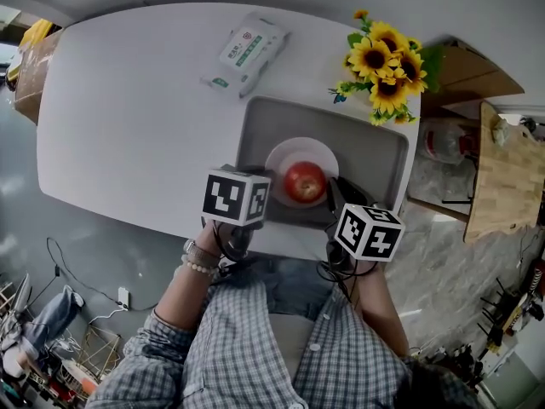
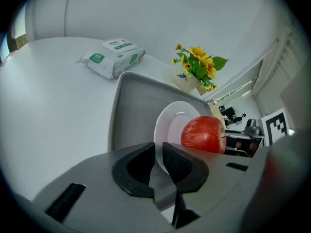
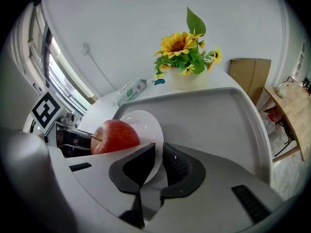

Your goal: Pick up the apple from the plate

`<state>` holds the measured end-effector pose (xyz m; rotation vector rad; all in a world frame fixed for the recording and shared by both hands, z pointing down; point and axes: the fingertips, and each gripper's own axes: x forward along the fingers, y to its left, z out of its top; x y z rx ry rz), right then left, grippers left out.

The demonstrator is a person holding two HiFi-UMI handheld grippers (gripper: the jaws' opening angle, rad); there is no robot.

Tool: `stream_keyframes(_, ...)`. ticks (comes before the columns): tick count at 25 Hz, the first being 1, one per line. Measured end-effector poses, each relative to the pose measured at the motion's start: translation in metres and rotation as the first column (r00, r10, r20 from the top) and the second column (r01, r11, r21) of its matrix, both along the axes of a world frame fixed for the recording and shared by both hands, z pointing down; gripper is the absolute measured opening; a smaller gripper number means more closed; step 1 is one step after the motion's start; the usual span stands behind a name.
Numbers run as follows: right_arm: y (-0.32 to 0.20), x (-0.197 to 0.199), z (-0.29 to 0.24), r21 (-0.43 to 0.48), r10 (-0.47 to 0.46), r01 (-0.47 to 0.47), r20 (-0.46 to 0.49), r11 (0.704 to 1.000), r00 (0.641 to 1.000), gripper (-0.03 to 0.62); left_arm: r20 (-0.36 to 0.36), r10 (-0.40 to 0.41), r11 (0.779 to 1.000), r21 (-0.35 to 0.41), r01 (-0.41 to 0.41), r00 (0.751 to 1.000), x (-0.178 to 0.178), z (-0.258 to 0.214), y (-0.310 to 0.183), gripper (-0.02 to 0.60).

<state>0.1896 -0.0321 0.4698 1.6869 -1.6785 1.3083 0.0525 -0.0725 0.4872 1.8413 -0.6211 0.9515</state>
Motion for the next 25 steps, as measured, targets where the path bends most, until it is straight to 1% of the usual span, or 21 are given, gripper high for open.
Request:
stream_keyframes(4,-0.008,-0.006,-0.004,0.003,0.000,0.000,-0.001,1.000,1.000,0.058,-0.045,-0.055,0.998,-0.034,0.053,0.998,-0.008,-0.009,-0.005,0.048)
stream_keyframes(7,-0.015,-0.015,-0.008,0.004,-0.014,0.014,-0.003,1.000,1.000,0.058,-0.047,-0.076,0.997,-0.023,0.075,0.996,-0.018,-0.015,-0.012,0.048)
stream_keyframes(12,-0.029,-0.039,-0.014,0.015,-0.069,0.069,0.004,0.998,0.998,0.058,-0.057,-0.129,0.992,-0.010,0.129,0.990,-0.042,-0.023,-0.025,0.048)
stream_keyframes(17,-0.044,-0.072,-0.018,0.027,-0.130,0.130,0.007,0.991,0.992,0.058,-0.056,-0.188,0.982,0.003,0.189,0.981,-0.076,-0.027,-0.033,0.046)
stream_keyframes(25,-0.061,-0.137,-0.015,0.028,-0.220,0.220,0.023,0.975,0.975,0.058,-0.049,-0.279,0.960,-0.009,0.279,0.959,-0.143,-0.024,-0.038,0.048)
